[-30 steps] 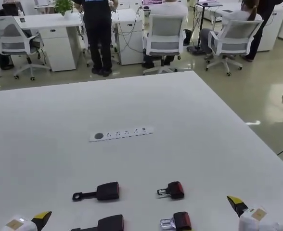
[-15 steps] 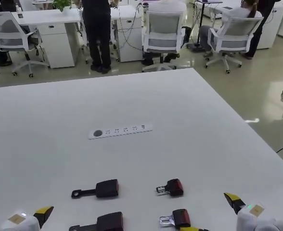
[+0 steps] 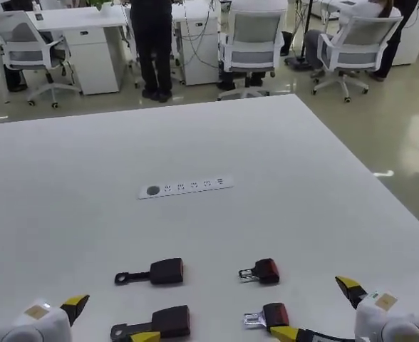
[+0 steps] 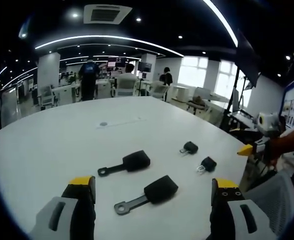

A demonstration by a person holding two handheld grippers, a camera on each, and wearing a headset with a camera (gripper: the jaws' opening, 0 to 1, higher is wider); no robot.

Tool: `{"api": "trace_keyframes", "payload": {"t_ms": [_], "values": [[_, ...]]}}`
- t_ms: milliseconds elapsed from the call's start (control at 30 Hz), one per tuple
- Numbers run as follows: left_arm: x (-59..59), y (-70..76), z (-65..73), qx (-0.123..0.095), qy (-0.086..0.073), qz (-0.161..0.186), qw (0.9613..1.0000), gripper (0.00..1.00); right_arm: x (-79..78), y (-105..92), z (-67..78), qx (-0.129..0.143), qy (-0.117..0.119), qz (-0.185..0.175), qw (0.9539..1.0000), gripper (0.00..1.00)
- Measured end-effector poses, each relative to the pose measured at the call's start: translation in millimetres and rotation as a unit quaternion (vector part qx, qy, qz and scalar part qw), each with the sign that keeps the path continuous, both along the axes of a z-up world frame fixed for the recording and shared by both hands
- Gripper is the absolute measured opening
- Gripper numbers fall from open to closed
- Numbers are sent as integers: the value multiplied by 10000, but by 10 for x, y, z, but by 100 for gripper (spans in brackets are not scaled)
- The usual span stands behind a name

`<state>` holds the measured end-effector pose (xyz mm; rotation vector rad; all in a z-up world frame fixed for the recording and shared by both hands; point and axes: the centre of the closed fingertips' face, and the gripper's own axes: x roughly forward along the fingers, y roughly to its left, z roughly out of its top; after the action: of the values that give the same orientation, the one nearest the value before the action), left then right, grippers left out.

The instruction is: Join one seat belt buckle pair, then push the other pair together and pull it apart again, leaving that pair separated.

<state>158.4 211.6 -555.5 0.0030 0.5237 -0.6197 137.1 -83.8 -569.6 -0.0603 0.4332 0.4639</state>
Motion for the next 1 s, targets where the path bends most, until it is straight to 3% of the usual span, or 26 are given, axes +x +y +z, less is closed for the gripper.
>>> {"api": "trace_keyframes", "payload": {"t_ms": [567, 1000], "values": [[32, -45, 5, 38, -26, -48, 10000, 98, 34, -57, -21, 25, 36, -34, 10000, 99], [0, -71, -18, 47, -12, -138, 9999, 97, 30, -28, -60, -40, 150, 181, 9997, 99]]}}
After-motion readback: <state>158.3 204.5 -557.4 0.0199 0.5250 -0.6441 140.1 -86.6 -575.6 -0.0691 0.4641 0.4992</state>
